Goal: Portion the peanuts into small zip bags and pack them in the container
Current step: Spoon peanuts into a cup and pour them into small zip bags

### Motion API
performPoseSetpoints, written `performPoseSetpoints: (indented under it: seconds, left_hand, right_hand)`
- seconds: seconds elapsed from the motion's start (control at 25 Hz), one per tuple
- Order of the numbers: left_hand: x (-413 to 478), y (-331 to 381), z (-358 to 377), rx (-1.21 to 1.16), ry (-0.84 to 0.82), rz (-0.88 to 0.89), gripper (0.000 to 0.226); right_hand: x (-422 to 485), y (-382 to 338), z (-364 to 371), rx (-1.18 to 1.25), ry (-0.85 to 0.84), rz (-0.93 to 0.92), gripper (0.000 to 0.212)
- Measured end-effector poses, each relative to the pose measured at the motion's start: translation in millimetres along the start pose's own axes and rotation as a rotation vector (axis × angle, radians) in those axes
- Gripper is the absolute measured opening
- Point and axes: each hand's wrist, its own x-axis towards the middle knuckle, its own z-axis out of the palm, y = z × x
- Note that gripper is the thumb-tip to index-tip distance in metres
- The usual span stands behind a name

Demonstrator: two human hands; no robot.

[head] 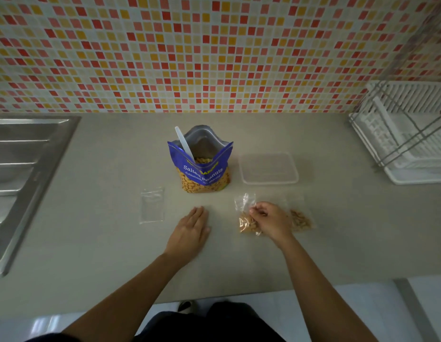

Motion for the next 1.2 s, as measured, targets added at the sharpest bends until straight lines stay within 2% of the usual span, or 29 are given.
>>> performPoseSetpoints:
  seconds: [0.24, 0.4, 0.48, 0.6, 0.68, 0.76, 0.84, 0.96, 1.08, 1.2]
  left_hand:
    - [-3.4, -11.2, 13.9, 0.108, -0.002, 0.027, 0.069]
    - [-3.0, -11.6, 13.7, 0.101, -0.005, 0.033, 0.069]
    - [-2.9, -12.0, 14.4, 0.107, -0.017, 0.036, 0.069]
    - [-3.0, -16.0, 13.3, 0.038, 0.065, 0.095, 0.066]
    - [-4.5, -22.7, 6.8, -0.016, 0.219, 0.092, 0.055]
    - [-5.4, -36.0, -2.1, -0.064, 0.409, -0.031, 0.039]
    - [-4.2, -50.2, -12.9, -0.137, 0.523, -0.294, 0.026]
    - [4.1, -66.5, -30.9, -0.201, 0.456, -0.671, 0.032]
    - [15.7, -68.3, -45.2, -0.254, 0.37, -0.798, 0.043]
    - [25.6, -68.1, -56.3, -0.472, 0.37, -0.934, 0.046]
  right_hand:
    - [0.6, 3.6, 17.3, -0.17, 0.046, -0.043, 0.014]
    - [-2.3, 1.2, 21.8, -0.409, 0.163, -0.076, 0.02]
    - [-3.2, 0.0, 23.2, -0.526, 0.193, -0.093, 0.03]
    - [-2.9, -6.7, 26.5, -0.585, 0.209, -0.111, 0.04]
    - [-3.5, -9.6, 34.8, -0.563, 0.249, -0.287, 0.032]
    - [-7.2, -11.3, 51.3, -0.536, 0.161, -0.461, 0.027]
    - [-16.6, -14.5, 74.8, -0.549, 0.008, -0.53, 0.036]
    - [-24.3, -14.0, 107.5, -0.67, -0.139, -0.568, 0.056]
    - [-28.2, -11.5, 125.7, -0.694, -0.221, -0.475, 0.075]
    - [-34.0, -5.2, 135.4, -0.759, -0.271, -0.403, 0.077]
